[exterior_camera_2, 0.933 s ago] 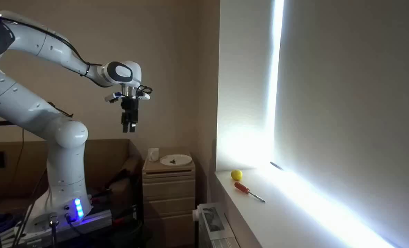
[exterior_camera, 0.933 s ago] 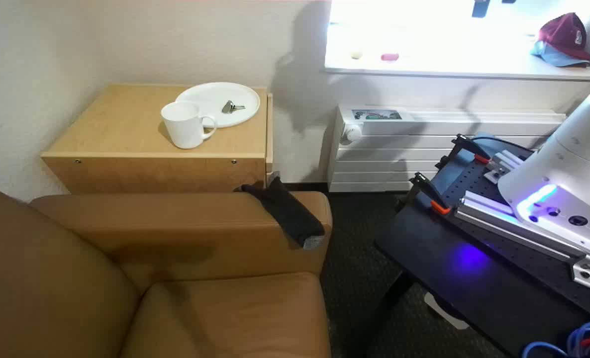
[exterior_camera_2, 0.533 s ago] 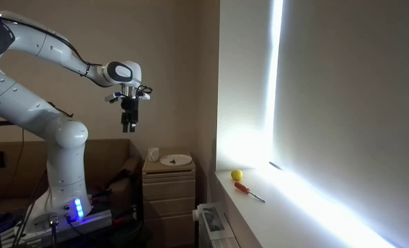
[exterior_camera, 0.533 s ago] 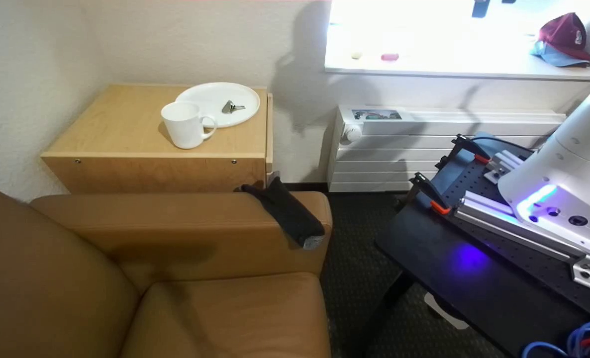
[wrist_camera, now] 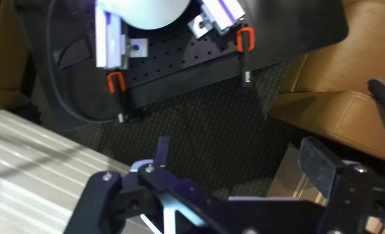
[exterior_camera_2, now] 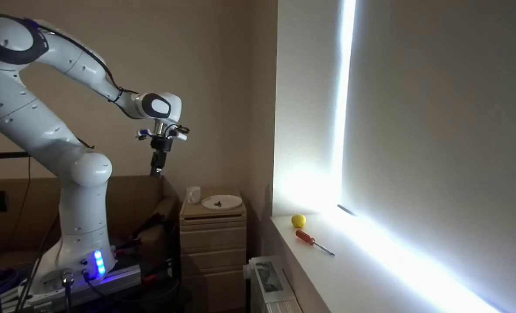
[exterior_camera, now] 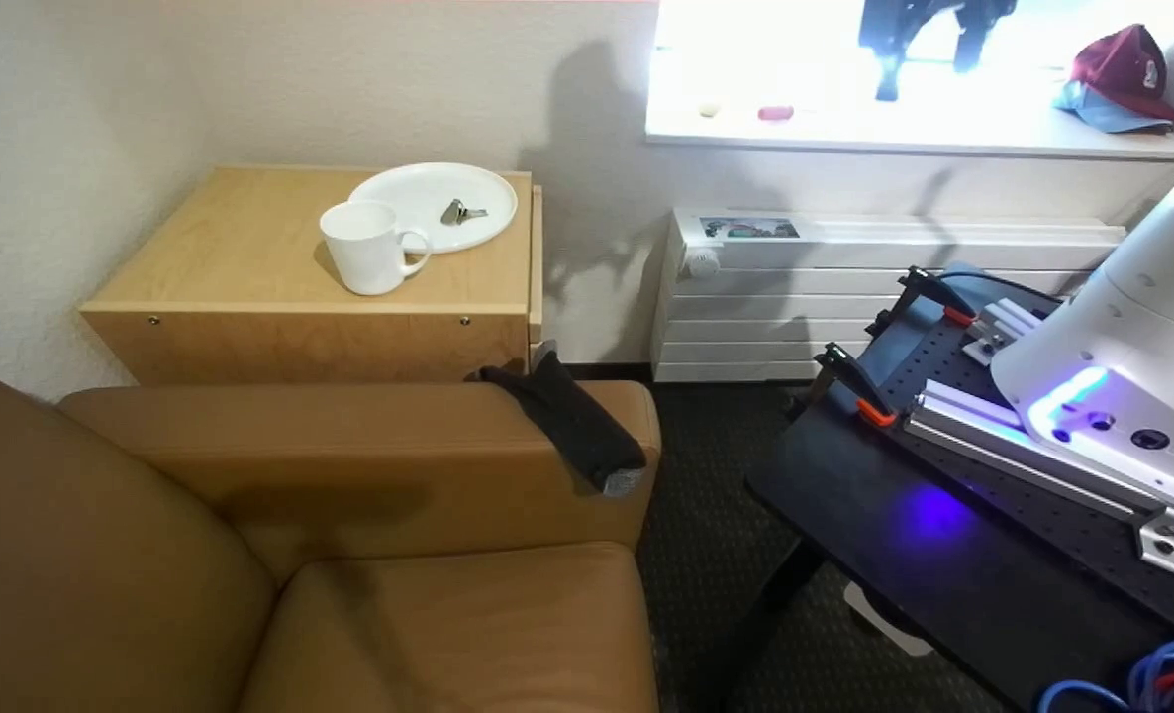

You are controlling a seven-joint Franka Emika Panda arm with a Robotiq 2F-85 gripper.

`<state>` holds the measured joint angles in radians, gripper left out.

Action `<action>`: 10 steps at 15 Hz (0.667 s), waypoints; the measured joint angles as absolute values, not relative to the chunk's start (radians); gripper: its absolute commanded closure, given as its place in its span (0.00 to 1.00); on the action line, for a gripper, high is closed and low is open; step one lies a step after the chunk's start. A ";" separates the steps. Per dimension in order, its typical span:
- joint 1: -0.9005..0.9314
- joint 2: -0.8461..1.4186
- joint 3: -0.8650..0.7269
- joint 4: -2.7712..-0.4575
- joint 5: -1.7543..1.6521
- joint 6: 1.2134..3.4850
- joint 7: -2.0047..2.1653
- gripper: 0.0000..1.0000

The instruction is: Pick up the keys from the white plate and put them on the countertop of the cabinet.

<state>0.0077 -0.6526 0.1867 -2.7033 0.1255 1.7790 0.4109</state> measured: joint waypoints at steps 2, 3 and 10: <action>0.044 -0.552 0.262 -2.701 0.254 1.909 0.552 0.00; 0.063 -0.506 0.296 -2.694 0.310 1.990 0.622 0.00; 0.169 -0.218 0.419 -2.541 0.391 2.439 1.048 0.00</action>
<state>0.1691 -0.2178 0.4191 -2.5410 0.3914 2.4388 1.0482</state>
